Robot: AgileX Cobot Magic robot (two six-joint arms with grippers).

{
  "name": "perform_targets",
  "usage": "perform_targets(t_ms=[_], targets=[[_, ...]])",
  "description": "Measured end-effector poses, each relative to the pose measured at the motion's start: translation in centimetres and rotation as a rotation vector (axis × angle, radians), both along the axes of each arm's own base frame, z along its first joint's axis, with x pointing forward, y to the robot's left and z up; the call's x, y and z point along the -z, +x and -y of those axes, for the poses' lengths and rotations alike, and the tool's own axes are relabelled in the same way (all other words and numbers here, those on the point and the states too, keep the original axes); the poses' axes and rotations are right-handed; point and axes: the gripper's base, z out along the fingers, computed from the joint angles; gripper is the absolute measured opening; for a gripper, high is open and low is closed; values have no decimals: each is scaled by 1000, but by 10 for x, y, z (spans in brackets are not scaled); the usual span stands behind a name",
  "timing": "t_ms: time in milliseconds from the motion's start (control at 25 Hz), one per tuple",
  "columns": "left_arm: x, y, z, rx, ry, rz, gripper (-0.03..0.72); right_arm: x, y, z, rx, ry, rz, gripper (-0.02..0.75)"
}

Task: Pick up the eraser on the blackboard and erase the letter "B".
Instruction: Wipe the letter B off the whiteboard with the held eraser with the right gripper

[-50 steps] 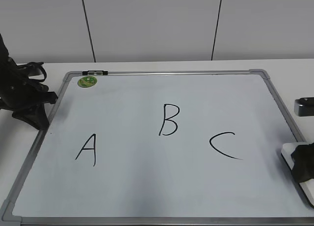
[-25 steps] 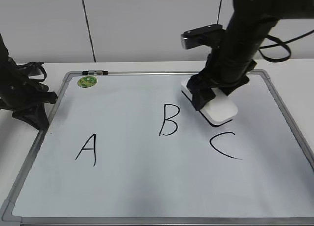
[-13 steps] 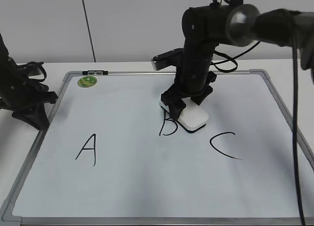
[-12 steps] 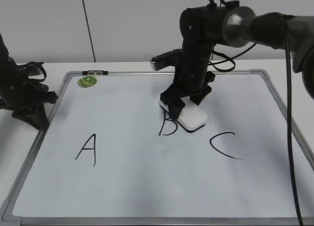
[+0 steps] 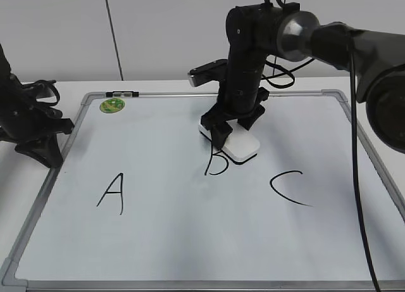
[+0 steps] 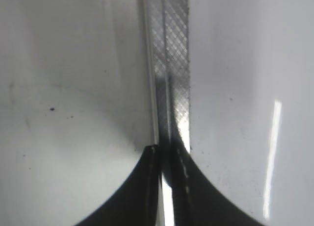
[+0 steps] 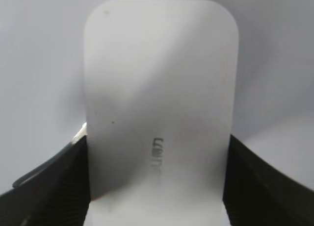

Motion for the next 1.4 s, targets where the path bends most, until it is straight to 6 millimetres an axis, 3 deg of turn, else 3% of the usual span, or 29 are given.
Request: perform_targets(t_ms=[120,360,600,920,1120,1200,1400], targets=[[0,0,0,0,0,0,39,1,-5,-15,-50,13,12,534],[1,0,0,0,0,-3,39,4,-33,-68,-178,16,28,534],[1,0,-1,-1,0,-3,39,7,-46,-88,-228,11,36,534],[1,0,-1,-1,0,-3,41,6,-47,-89,-219,-21,54,534],[1,0,-1,-2,-2,-3,42,6,-37,-76,-171,7,38,533],[1,0,0,-4,-4,-3,42,6,-32,-68,-141,19,30,533],[1,0,0,-5,-5,-3,42,6,-6,-25,-29,20,33,533]])
